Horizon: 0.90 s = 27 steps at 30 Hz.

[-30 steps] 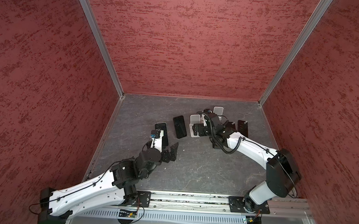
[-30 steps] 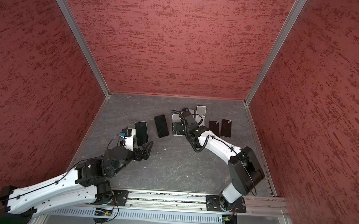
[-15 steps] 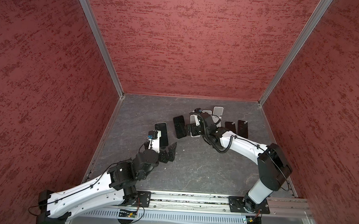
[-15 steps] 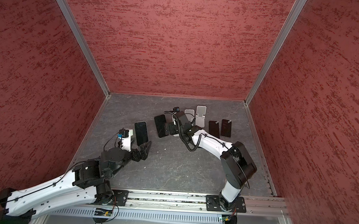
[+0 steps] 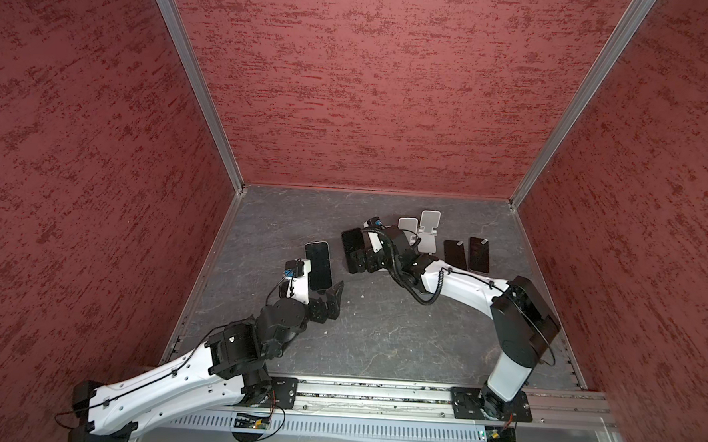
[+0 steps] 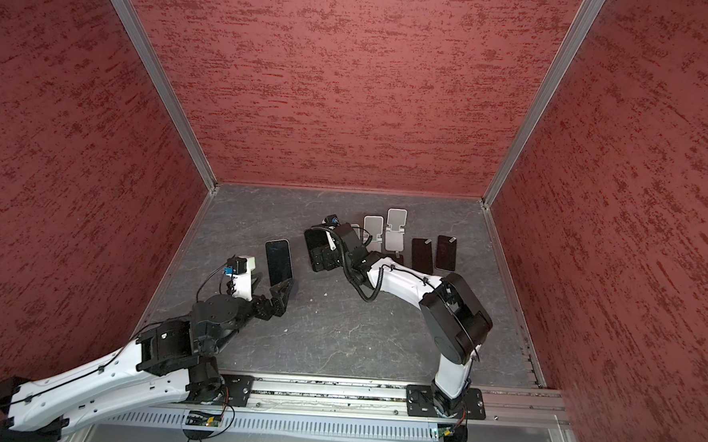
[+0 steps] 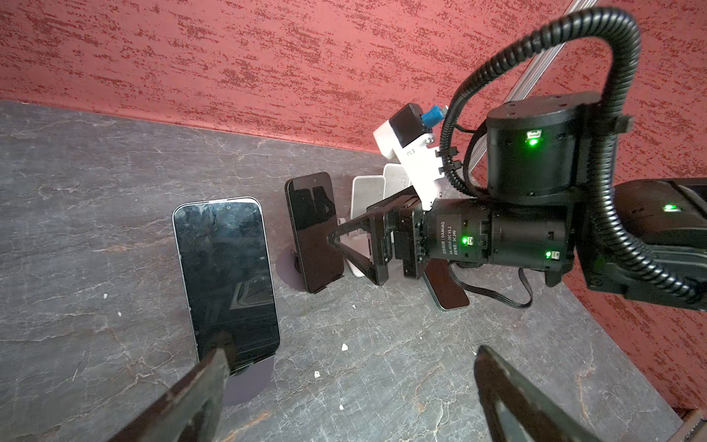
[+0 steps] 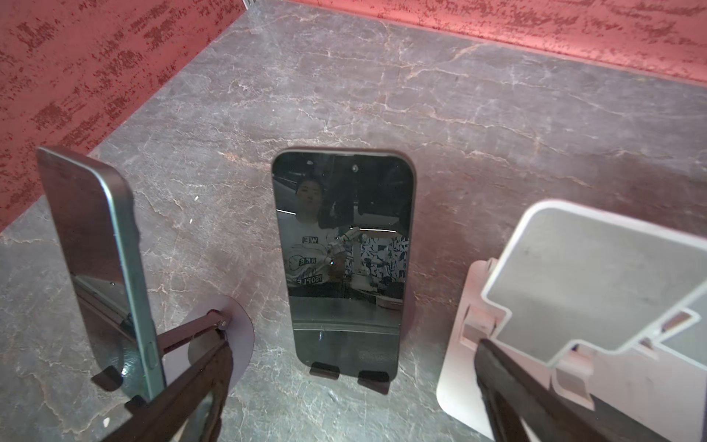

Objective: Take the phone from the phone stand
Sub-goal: 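Move the right gripper to the black phone standing on the grey stand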

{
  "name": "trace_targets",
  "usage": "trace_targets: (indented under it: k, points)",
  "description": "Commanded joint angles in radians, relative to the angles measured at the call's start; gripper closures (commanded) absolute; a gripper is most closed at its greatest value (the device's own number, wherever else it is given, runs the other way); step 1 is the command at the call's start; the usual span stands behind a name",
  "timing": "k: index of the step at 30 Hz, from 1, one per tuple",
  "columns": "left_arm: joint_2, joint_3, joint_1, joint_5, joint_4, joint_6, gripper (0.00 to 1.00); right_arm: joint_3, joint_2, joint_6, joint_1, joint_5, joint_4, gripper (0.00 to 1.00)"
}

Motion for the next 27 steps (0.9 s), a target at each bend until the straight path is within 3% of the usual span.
trace_targets:
  k: [1, 27]
  points:
    - [-0.009, -0.006, -0.002, -0.011, -0.018, -0.007, 0.0, 0.033, 0.026, -0.008, 0.006, -0.002, 0.059, 0.01]
    - [0.005, -0.008, 0.004, -0.014, -0.023, -0.023, 0.0, 0.078, 0.168, -0.021, 0.009, -0.005, 0.172, 0.01]
